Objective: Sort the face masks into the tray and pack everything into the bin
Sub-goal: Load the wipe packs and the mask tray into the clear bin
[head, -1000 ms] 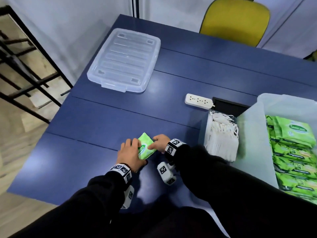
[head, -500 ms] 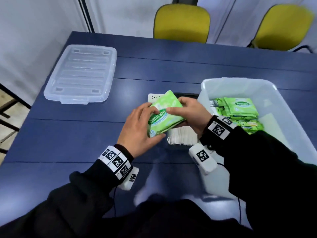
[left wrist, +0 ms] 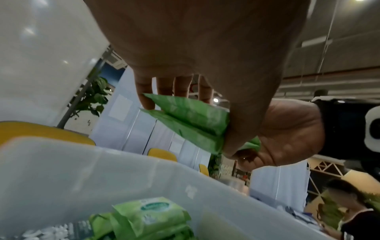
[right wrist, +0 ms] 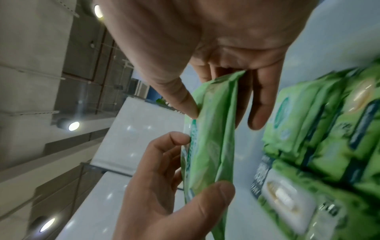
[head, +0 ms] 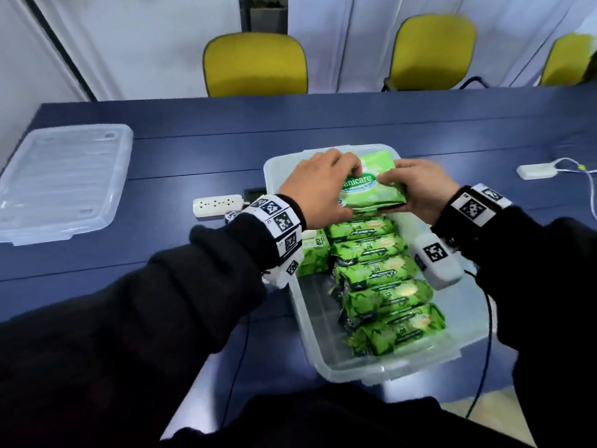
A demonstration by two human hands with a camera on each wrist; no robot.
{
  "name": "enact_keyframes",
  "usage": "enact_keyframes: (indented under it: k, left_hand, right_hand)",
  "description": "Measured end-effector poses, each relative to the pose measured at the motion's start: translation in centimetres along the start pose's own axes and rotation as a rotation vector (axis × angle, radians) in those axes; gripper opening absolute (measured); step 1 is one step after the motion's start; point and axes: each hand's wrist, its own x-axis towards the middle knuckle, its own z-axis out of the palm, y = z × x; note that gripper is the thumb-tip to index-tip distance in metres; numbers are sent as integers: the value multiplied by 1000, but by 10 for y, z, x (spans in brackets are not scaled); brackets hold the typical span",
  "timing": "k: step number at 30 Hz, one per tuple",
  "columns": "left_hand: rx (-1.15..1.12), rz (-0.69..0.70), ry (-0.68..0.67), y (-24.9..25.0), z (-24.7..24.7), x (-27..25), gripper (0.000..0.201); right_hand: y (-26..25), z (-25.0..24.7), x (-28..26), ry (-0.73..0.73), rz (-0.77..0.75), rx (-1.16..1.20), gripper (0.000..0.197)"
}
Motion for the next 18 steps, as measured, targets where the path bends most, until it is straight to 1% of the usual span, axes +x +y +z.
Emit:
enact_keyframes:
  k: [4, 6, 8, 11, 14, 16, 18]
  left_hand:
    - [68, -57, -161, 20, 51, 46, 62]
    - [72, -98, -220, 22, 78, 56, 64]
    - [76, -141, -276, 21, 104, 60, 64]
    - [140, -218, -347, 16, 135, 56, 62]
    - [155, -275, -346, 12, 155, 50, 58]
    - [166, -279, -312, 10, 159, 49, 59]
    - [209, -270, -275, 10, 159, 50, 58]
  right_hand:
    - [41, -39, 43, 56, 95, -100, 17]
    - [64, -46, 59, 100, 106, -191, 29]
    - [84, -48, 67, 146, 109, -317, 48]
    - [113, -43, 77, 64, 136, -422, 64]
    - [132, -39, 87, -7, 92, -534, 81]
    - [134, -36, 86, 13, 33, -615, 77]
    - [136, -34, 89, 46, -26, -642, 72]
